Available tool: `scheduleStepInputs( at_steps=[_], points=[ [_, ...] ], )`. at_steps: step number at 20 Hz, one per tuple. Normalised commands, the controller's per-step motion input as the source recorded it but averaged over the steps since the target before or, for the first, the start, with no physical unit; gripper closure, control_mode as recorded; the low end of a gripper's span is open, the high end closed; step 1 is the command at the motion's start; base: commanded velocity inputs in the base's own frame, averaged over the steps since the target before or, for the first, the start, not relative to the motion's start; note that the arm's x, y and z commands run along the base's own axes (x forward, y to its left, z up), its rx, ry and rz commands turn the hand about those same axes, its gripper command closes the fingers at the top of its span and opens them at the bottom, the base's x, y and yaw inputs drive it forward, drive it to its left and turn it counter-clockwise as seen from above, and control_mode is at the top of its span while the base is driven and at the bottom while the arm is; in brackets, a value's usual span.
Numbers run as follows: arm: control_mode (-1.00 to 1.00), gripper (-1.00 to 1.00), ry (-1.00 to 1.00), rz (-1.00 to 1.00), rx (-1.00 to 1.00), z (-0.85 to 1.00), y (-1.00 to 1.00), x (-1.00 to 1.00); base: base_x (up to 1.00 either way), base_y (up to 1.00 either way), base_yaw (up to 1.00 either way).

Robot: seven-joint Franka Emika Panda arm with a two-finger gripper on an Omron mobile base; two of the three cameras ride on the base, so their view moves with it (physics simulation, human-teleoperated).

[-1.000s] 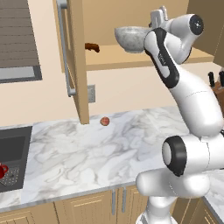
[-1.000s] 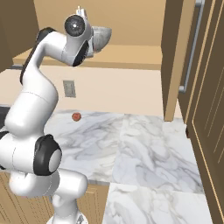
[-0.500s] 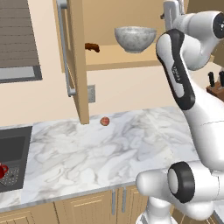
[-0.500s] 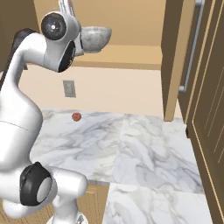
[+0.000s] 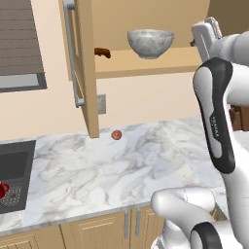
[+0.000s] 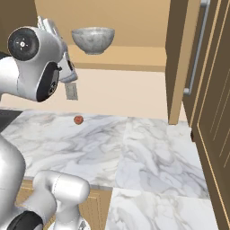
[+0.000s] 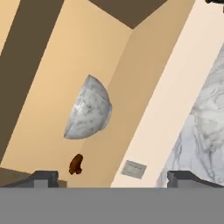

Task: Pick the mug and place it in the sink. Pick the bowl and place it in the open cabinet and then close the cabinet.

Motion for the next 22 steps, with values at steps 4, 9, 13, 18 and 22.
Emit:
scheduleStepInputs(
  at_steps=[4, 9, 13, 18, 22],
  points=[
    [-1.0, -1.0, -0.19, -0.01, -0.03, -0.29, -0.23, -1.0, 0.0, 0.0, 0.0],
    [-1.0, -1.0, -0.41, -0.12, 0.0, 0.11, -0.29, -1.0, 0.0, 0.0, 0.0],
    [-1.0, -1.0, -0.21, -0.14, 0.0, 0.0, -0.29, -1.0, 0.0, 0.0, 0.0],
    [-1.0, -1.0, -0.2, -0.17, 0.0, 0.07, -0.18, -0.97, 0.0, 0.0, 0.0],
    [-1.0, -1.0, -0.26, -0.19, 0.0, 0.25, -0.38, -0.92, 0.0, 0.0, 0.0]
  ],
)
